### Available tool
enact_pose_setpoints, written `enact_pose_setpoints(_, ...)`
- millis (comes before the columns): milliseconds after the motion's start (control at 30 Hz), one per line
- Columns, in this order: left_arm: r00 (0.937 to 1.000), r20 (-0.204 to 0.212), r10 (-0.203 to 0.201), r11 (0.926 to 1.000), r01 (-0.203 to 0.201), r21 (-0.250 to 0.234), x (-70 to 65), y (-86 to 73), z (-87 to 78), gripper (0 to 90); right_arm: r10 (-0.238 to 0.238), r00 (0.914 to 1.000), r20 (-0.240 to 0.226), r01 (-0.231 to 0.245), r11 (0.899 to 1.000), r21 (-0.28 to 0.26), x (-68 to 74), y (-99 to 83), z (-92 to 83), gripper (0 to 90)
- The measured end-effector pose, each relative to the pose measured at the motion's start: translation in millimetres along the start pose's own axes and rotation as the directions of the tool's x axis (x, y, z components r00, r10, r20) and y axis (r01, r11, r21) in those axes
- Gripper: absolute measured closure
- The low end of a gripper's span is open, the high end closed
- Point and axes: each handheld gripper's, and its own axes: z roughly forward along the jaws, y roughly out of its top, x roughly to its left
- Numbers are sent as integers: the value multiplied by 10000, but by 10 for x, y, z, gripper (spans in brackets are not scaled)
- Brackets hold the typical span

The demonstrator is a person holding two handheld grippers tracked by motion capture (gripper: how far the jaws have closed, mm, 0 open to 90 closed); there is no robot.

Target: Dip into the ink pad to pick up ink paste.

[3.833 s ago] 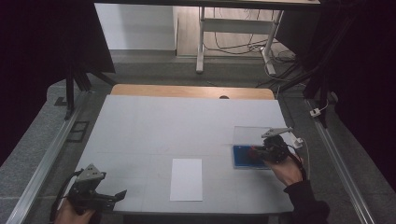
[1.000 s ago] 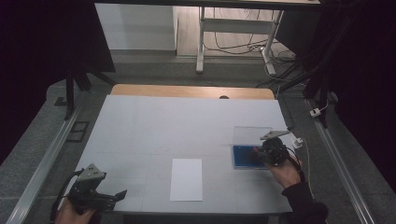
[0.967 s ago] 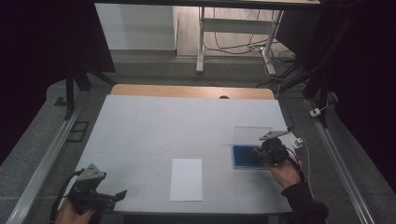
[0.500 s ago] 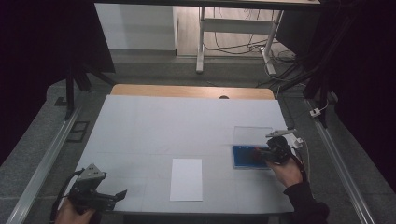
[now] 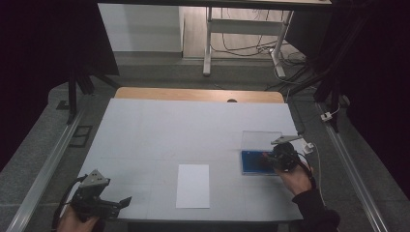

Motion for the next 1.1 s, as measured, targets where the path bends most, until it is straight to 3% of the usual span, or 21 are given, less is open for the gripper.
enact_pose_setpoints(167,10000,-20,13,10000,-13,-10,-2,0,-1,6,-133,9998,112,134,9999,-58,5,-1,-8,799)
enact_pose_setpoints(400,10000,-5,15,10000,-15,-25,-3,-1,-2,6,36,10000,-37,-37,9994,-339,-10,-11,-38,797)
enact_pose_setpoints(767,10000,-1,19,10000,-19,-32,-4,-1,-2,7,-325,9993,-157,313,9969,-723,-1,-22,-141,795)
enact_pose_setpoints(1100,10000,6,14,10000,-14,-23,-5,-1,-2,8,-84,9991,-415,29,9915,-1298,18,-45,-246,795)
